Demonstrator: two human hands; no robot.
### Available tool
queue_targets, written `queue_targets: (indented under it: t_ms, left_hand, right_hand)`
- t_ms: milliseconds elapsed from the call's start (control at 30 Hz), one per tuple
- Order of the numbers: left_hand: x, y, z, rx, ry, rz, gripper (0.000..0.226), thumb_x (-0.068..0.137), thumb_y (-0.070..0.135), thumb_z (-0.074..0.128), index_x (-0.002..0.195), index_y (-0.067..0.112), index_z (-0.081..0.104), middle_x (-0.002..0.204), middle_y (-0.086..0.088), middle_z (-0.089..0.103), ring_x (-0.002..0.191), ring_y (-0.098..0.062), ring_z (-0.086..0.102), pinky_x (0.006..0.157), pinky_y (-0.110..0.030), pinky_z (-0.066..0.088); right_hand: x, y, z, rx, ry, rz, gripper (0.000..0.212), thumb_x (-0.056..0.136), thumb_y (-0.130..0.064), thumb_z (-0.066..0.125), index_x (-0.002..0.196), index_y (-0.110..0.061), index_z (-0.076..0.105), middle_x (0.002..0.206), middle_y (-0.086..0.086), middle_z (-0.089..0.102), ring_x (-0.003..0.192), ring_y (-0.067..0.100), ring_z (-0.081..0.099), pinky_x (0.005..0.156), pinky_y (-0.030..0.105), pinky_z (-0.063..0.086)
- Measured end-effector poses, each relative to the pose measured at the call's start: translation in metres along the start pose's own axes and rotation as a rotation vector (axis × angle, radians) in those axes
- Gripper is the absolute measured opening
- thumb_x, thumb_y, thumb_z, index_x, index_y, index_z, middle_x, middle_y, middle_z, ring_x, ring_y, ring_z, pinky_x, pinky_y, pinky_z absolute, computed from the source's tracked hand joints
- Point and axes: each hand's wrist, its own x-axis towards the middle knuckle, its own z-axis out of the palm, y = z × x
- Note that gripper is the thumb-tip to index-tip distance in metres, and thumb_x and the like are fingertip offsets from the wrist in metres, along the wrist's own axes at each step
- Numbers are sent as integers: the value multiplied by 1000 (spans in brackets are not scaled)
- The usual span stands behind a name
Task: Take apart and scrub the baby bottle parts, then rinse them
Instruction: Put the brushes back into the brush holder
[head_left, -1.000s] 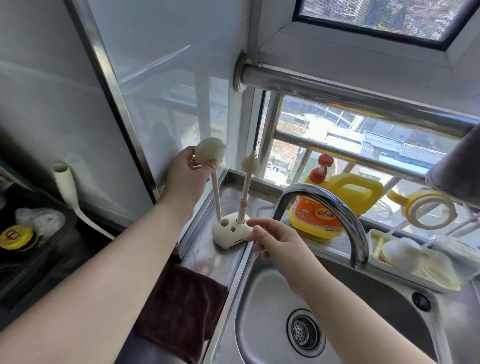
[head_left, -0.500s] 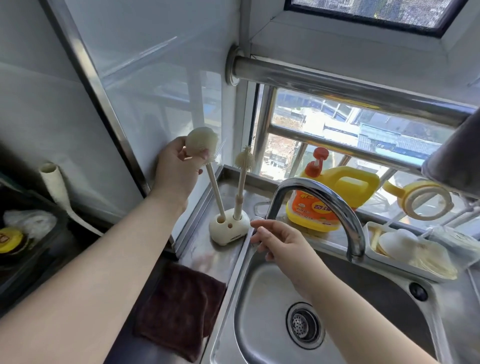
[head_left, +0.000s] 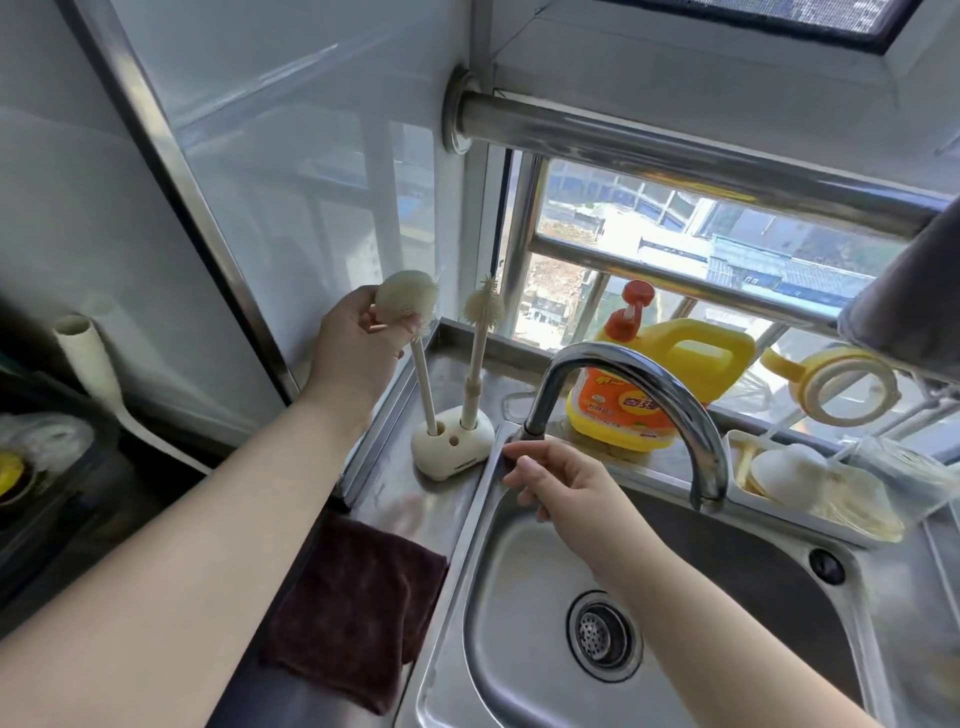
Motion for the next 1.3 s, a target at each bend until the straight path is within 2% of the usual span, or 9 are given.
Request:
queue_targets:
  t_ms: [133,267,400,467,600,767,900,1000,1300]
  left_hand:
    - [-10,-20,-1,91,-58,-41,18,87,9,65,91,24,57,85,4,60,77,-6,55,89,-36,47]
    - [-18,-29,0,2,-1,-78,49,82,16,71,120,26,42,107,1,55,90,-5,55,80,-24,44]
    - [-58,-54,6,55,126,-270,44,83,23,69,117,24,42,105,4,53,97,-16,56,73,-30,49]
    - [-86,-71,15,138,1,-309,30,85,15,65,108,21,48,97,2,57,90,-18,56,59,-24,44]
    - [-136,-87,51,301,-303,-269,21,85,8,64,98,21,53,89,-1,62,80,-13,58,66,-17,43]
    - [-190,-83,127,395,-540,-174,18,85,8,62,95,22,55,86,3,65,78,-10,59,56,-7,40]
    - [-242,-83,202,426,-814,-153,18,86,10,62,92,26,56,88,3,66,83,-14,63,65,-18,44]
    - [-283,-90,246,438,-982,-145,23,86,7,63,90,28,58,87,3,66,78,-16,62,65,-21,46]
    - [-345,-109,305,459,-1075,-174,14,86,6,64,95,17,63,82,1,65,70,-13,59,66,-19,45]
  right_hand:
    - [-2,1,-1,-3,5,-8,17,95,-21,52,106,-25,65,81,-8,69,68,-2,58,65,14,42]
    - [-8,4,-6,-25,12,-24,16,95,-22,52,100,-31,65,78,-11,69,68,-2,57,66,16,43]
    - [-19,11,-16,-41,18,-26,17,95,-19,52,97,-31,63,77,-10,68,66,-2,58,63,11,42]
    - [-25,20,-24,-53,32,-19,16,95,-17,52,97,-29,63,78,-9,67,64,-4,57,62,9,42]
    - [-54,49,-57,-93,106,33,16,95,-19,52,100,-29,62,83,-7,68,65,-5,56,62,8,42]
    - [-119,88,-132,-112,275,128,15,94,-21,53,98,-33,61,86,-6,69,72,-3,60,62,12,45]
    - [-183,131,-202,-116,499,226,14,91,-20,58,94,-32,63,88,-4,70,82,8,64,78,18,50]
    - [-228,169,-244,-229,652,351,9,88,-18,61,95,-22,64,73,-12,62,66,-1,56,64,13,42]
    - [-288,244,-317,-522,765,713,9,84,-23,61,83,-14,63,82,-1,62,94,22,61,73,26,40]
